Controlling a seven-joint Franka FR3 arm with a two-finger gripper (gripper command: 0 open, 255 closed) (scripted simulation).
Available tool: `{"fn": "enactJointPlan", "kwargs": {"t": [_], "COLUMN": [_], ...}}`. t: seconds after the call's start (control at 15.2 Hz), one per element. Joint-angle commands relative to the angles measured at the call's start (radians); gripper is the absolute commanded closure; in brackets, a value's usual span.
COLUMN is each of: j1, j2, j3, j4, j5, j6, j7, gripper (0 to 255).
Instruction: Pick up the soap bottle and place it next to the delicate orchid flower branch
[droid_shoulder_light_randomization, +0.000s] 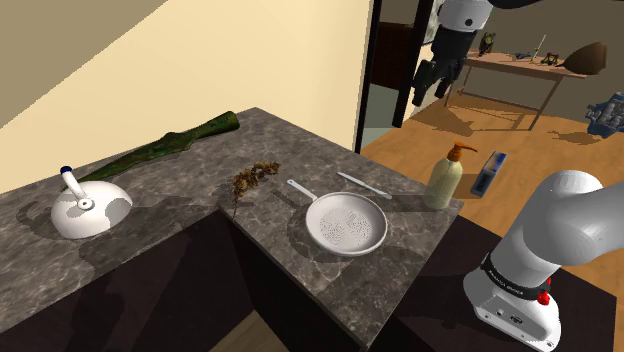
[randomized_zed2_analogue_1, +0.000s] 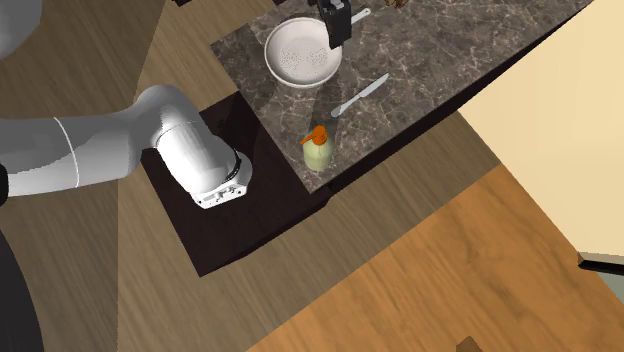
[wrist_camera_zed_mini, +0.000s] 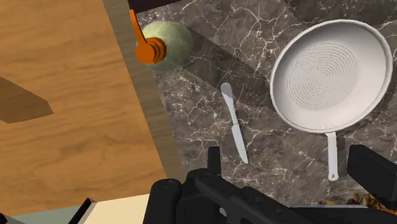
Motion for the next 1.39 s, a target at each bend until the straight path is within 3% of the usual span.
{"fn": "enactJointPlan", "kwargs": {"t": [0.0,0.46,0.99,1.32], "j1": [0.0,-0.026,-0.093,-0.102], "j2": [0.0,-0.131,-0.221,-0.22], "j3": [0.0,-0.123,-0.298,-0.32], "j4": [0.0,-0.212,-0.392,-0.449], "j5": [0.0,-0.075,-0.213,-0.234], "j6": [0.0,0.05,0.108,0.164], "j7": [0.0,-0.166,-0.37,-0.377], "gripper": [0,0,0,0]}}
